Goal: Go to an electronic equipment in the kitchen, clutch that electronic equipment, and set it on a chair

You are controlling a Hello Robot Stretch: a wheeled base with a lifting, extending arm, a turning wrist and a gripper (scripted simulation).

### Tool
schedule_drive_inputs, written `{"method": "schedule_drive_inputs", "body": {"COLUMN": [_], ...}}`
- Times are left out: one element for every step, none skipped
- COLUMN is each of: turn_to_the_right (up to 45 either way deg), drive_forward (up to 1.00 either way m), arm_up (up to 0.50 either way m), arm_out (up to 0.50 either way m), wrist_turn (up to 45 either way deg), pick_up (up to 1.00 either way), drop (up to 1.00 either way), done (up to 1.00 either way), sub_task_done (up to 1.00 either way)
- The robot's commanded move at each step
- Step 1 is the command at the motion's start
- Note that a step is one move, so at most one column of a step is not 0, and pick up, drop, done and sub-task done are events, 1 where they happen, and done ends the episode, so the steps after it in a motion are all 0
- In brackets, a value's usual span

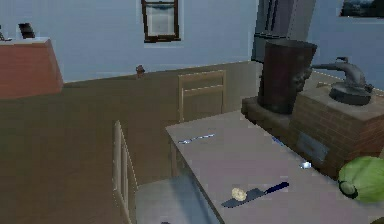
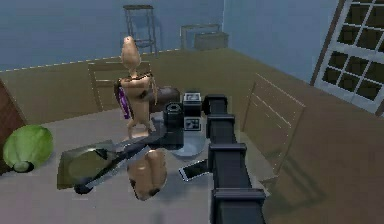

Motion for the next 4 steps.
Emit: {"method": "schedule_drive_inputs", "body": {"turn_to_the_right": [0.0, 0.0, 0.0, 0.0], "drive_forward": [0.0, 0.0, 0.0, 0.0], "arm_up": [0.0, 0.0, -0.3, 0.0], "arm_out": [0.0, 0.0, 0.0, 0.0], "wrist_turn": [45.0, 45.0, 0.0, 0.0], "pick_up": [0.0, 0.0, 0.0, 1.0], "drop": [0.0, 0.0, 0.0, 0.0], "done": [0.0, 0.0, 0.0, 0.0], "sub_task_done": [0.0, 0.0, 0.0, 0.0]}}
